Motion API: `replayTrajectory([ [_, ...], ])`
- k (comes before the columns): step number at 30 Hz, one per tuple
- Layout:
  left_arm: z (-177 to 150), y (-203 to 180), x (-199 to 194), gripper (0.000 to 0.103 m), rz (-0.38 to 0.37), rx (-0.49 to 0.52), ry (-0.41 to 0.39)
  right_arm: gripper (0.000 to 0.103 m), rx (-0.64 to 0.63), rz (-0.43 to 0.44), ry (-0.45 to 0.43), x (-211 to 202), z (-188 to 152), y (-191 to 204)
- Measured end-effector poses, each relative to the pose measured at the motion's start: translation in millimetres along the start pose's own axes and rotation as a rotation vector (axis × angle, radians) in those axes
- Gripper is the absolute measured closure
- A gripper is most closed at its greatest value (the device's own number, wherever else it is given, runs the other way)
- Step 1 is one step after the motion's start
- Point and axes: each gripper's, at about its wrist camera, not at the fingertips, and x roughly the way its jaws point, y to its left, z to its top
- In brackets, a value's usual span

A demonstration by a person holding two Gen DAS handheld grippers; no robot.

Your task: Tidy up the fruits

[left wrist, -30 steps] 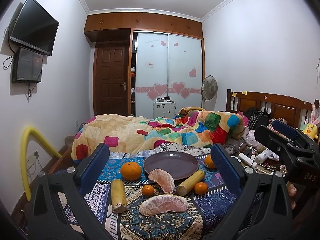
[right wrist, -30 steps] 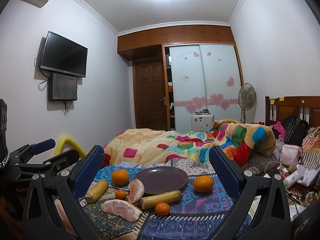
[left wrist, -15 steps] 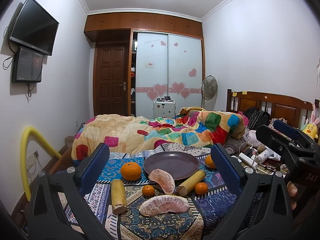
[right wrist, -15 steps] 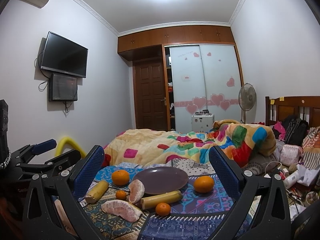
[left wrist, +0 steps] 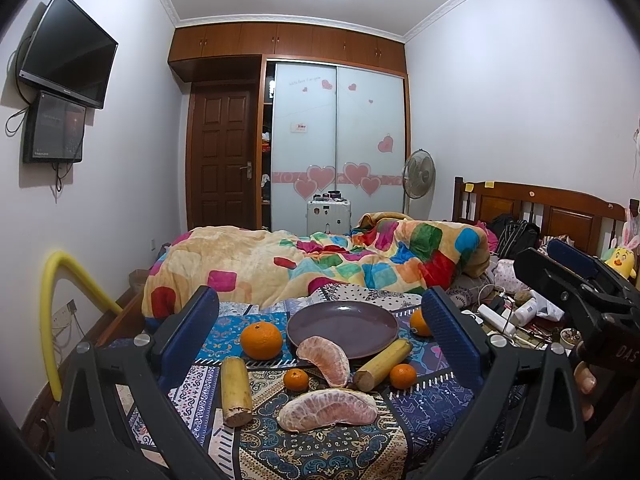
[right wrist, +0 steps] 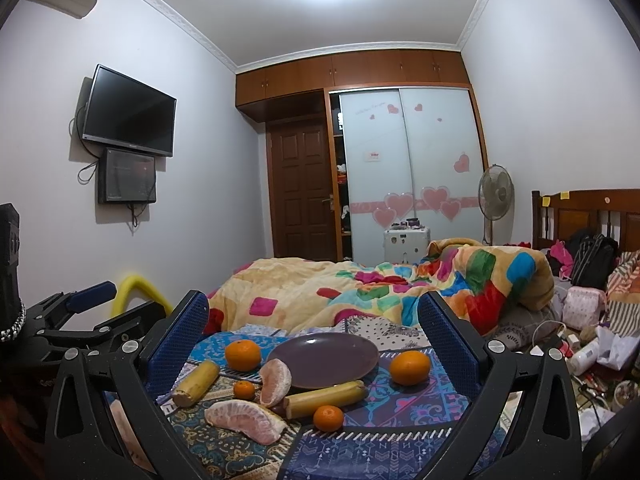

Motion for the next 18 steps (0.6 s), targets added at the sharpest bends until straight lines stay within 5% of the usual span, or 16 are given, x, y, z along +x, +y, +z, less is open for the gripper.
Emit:
replayTrajectory([
  [18,-4.9,0.0,5.1,0.0,0.0,0.001,0.004,0.0,0.003,0.002,0.003,2.3,-0.4,1.6],
])
